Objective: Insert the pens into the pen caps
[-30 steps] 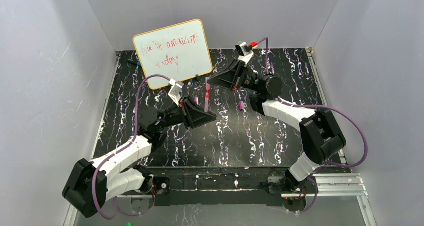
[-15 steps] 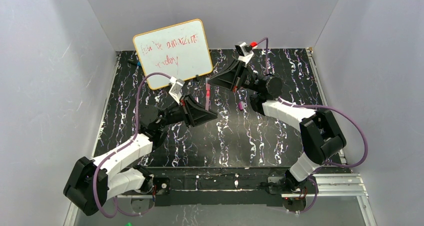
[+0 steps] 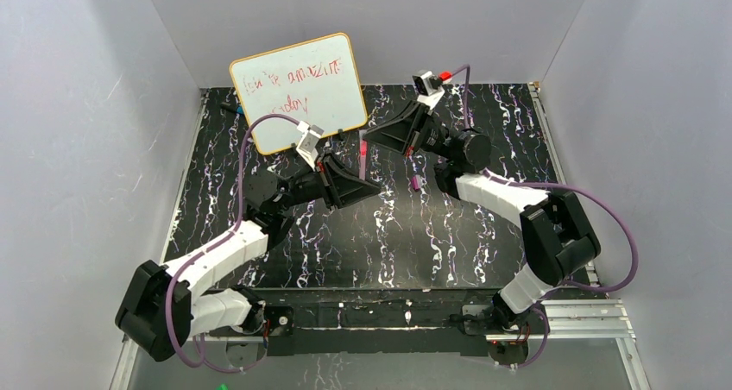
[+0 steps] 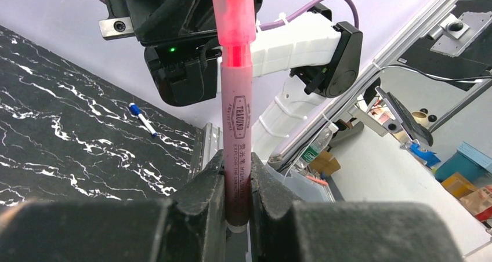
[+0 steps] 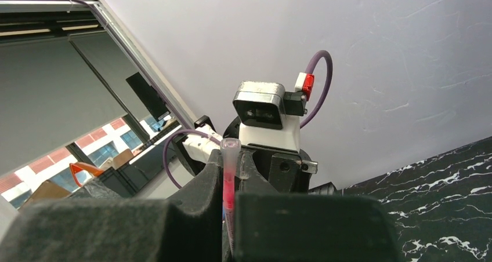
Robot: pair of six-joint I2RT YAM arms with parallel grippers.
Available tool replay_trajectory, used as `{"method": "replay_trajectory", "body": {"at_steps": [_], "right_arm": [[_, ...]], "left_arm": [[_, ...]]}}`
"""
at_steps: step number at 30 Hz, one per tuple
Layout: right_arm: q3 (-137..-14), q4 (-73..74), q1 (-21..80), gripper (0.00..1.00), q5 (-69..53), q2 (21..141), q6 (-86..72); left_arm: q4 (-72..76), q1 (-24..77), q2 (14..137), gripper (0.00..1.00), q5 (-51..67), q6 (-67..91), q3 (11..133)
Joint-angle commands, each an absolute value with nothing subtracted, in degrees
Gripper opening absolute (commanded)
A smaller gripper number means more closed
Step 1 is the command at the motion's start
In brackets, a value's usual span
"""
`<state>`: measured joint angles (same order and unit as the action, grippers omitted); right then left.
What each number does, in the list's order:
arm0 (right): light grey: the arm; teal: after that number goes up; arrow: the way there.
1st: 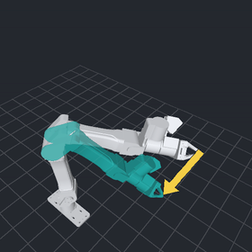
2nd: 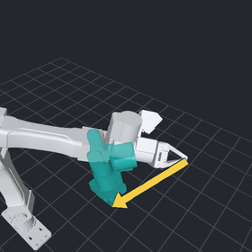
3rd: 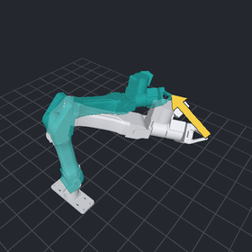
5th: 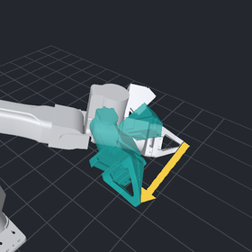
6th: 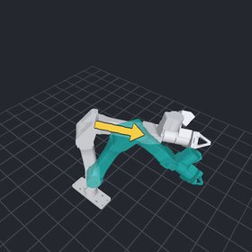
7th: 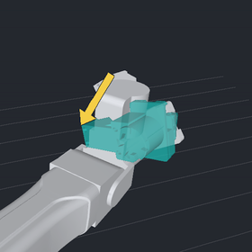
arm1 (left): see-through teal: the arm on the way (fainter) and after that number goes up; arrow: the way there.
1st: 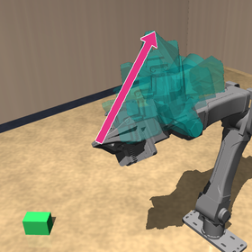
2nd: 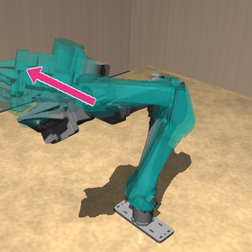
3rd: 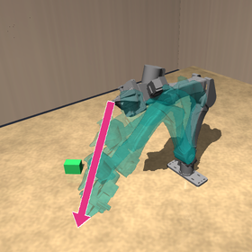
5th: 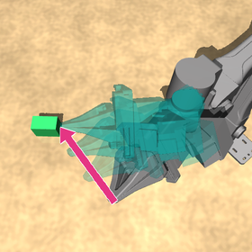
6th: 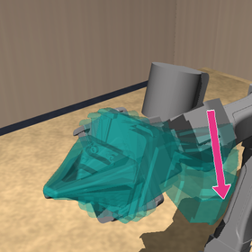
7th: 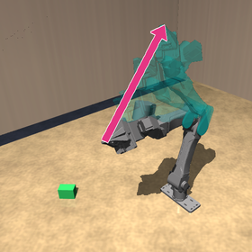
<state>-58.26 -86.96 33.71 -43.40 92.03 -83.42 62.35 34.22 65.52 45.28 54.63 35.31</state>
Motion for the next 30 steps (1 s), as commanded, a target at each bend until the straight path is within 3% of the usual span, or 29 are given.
{"method": "replay_trajectory", "body": {"at_steps": [1,15,30], "right_arm": [[-57.24,-102.82,34.4,0.01,-46.0,89.68,-82.32],[-53.43,-92.82,34.71,0.01,-50.38,84.42,-72.25],[-52.58,-78.41,40.17,0.01,-49.75,82.42,-58.49]], "left_arm": [[64.56,33.67,64.67,0.0,43.17,52.89,39.73],[64.29,24.55,66.79,0.0,50.16,58.61,47.89],[68.21,24.35,72.48,0.0,54.38,62.84,49.09]]}}
